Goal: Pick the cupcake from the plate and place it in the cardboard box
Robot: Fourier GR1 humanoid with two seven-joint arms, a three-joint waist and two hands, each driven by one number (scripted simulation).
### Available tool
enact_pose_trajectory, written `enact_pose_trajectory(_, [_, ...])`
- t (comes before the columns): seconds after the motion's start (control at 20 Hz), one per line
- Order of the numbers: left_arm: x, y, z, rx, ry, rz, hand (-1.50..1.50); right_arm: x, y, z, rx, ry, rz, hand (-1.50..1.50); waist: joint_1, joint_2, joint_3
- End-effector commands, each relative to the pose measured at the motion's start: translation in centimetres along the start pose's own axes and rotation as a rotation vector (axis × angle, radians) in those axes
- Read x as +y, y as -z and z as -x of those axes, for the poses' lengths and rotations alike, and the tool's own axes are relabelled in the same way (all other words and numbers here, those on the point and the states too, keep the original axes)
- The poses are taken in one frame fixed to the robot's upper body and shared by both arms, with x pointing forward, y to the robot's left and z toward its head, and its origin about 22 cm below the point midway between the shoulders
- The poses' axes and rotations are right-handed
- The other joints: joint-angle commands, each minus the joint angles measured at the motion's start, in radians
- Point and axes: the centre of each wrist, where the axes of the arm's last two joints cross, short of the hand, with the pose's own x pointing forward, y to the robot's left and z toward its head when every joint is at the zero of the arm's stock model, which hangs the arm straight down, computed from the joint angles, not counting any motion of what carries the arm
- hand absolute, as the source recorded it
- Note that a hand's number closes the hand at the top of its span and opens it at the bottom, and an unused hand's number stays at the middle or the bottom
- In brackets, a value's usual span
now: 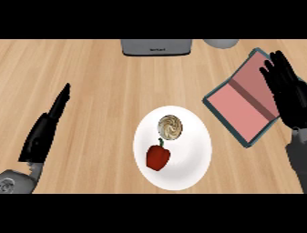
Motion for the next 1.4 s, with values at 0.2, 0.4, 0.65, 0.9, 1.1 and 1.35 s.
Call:
enact_pose_trajectory(0.2, [0.7,0.5,-0.5,0.087,-0.304,-0.039,0.00,5.9,2.5,-2.1,-0.105,-0.073,-0.533,-1.50,0.111,0.011,0.008])
enact_pose_trajectory(0.4, [1.6,-0.4,-0.2,0.176,-0.428,-0.050,0.00,6.5,2.4,-0.7,-0.424,-0.132,-0.322,-1.50,0.081,0.005,0.011])
enact_pose_trajectory(0.65, [4.1,-1.1,-0.2,0.211,-0.463,-0.041,0.00,4.5,1.7,0.7,-0.625,-0.151,-0.561,-1.50,0.061,0.001,0.011])
enact_pose_trajectory(0.9, [4.5,-0.8,-0.3,0.222,-0.463,-0.070,0.00,6.2,2.3,-2.5,-0.555,-0.547,-0.760,-1.50,0.043,-0.007,0.007])
enact_pose_trajectory(1.1, [4.1,-1.6,0.0,0.218,-0.453,-0.068,0.00,6.6,2.2,-5.1,-0.497,-0.916,-0.775,-1.50,0.037,-0.014,0.005])
enact_pose_trajectory(1.35, [5.1,-1.7,-1.2,0.228,-0.458,-0.058,0.00,10.6,1.3,-6.3,-0.372,-1.173,-0.848,-1.50,0.038,-0.013,0.006])
